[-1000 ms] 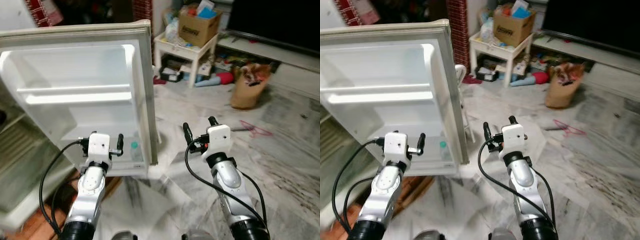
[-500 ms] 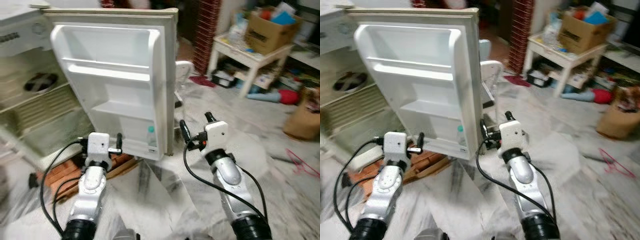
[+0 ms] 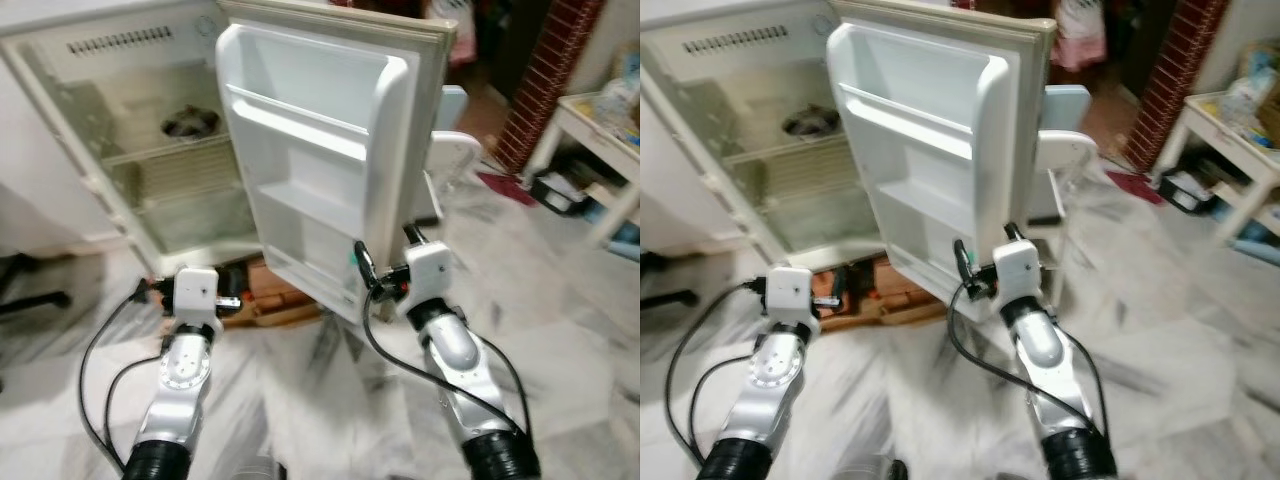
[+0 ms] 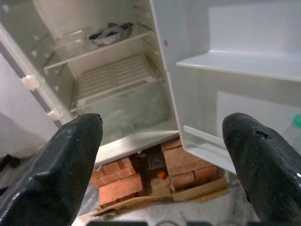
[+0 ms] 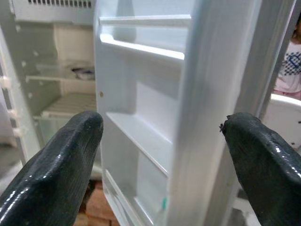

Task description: Restocking fridge

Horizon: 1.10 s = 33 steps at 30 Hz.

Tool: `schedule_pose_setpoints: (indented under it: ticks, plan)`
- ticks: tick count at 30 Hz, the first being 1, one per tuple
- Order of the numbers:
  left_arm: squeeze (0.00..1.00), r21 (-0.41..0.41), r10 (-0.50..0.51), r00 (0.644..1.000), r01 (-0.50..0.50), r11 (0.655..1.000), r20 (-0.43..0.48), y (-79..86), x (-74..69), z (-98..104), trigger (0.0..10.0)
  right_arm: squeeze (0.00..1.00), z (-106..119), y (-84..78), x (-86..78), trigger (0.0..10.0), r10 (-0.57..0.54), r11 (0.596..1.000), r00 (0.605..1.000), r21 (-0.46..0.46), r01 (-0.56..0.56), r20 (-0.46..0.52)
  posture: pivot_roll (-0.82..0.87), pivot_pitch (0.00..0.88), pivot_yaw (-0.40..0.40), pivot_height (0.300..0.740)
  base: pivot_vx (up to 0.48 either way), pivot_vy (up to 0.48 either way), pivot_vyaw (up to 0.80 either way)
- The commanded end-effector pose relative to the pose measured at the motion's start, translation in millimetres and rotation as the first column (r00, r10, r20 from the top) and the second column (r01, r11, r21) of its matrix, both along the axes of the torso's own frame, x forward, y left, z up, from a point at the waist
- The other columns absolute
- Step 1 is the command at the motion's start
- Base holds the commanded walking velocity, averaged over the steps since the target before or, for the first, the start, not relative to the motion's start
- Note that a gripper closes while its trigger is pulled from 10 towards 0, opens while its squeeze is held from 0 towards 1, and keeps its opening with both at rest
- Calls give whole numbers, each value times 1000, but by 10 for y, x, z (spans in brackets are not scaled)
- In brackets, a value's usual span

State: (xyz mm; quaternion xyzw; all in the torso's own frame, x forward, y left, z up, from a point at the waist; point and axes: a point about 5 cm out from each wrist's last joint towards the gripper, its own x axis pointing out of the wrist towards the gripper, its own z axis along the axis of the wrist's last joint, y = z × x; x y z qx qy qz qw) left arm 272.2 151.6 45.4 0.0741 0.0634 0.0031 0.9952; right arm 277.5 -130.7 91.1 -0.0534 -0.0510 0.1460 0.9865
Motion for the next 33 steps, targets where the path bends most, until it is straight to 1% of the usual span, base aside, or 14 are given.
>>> schedule_pose_setpoints:
  ticks: [1,3,17,22,24,25,27,30,33]
  plan:
    - [0,23,25,1000,-25,999,-13,92,0,-15,10000,0,43,65,27,10000,19,1000,1000,10,-19,17,-75,0,57,740,0,0,769]
    - [0,24,25,1000,-24,999,-13,93,2,-15,10000,0,47,67,30,10000,20,1000,1000,11,-20,19,-76,0,57,740,0,0,766]
    - [0,29,23,1000,-23,999,-18,89,22,-25,10000,0,65,59,75,10000,1,1000,1000,24,-2,28,-73,0,59,740,0,-270,0]
    - [0,27,29,999,-29,999,-17,93,24,-21,10000,0,73,70,79,10000,14,1000,999,18,-14,34,-72,0,60,740,96,-283,0]
    - [0,28,32,999,-31,999,-17,94,23,-20,10000,0,82,85,70,10000,28,999,999,14,-29,44,-72,0,60,740,0,0,0]
    - [0,29,33,999,-32,999,-17,94,24,-19,10000,0,84,97,66,10000,37,999,998,-4,-37,51,-71,0,60,740,0,0,788]
    - [0,30,34,999,-33,999,-17,96,25,-19,10000,0,85,103,63,10000,37,999,998,-9,-37,54,-71,0,59,740,0,0,788]
    - [0,28,35,999,-35,999,-16,99,27,-18,10000,0,83,107,65,10000,36,999,998,1,-36,52,-72,0,59,740,0,-240,792]
    - [0,13,35,999,-35,999,-11,94,27,-18,10000,0,77,102,64,10000,35,999,998,2,-35,49,-72,0,59,740,0,0,783]
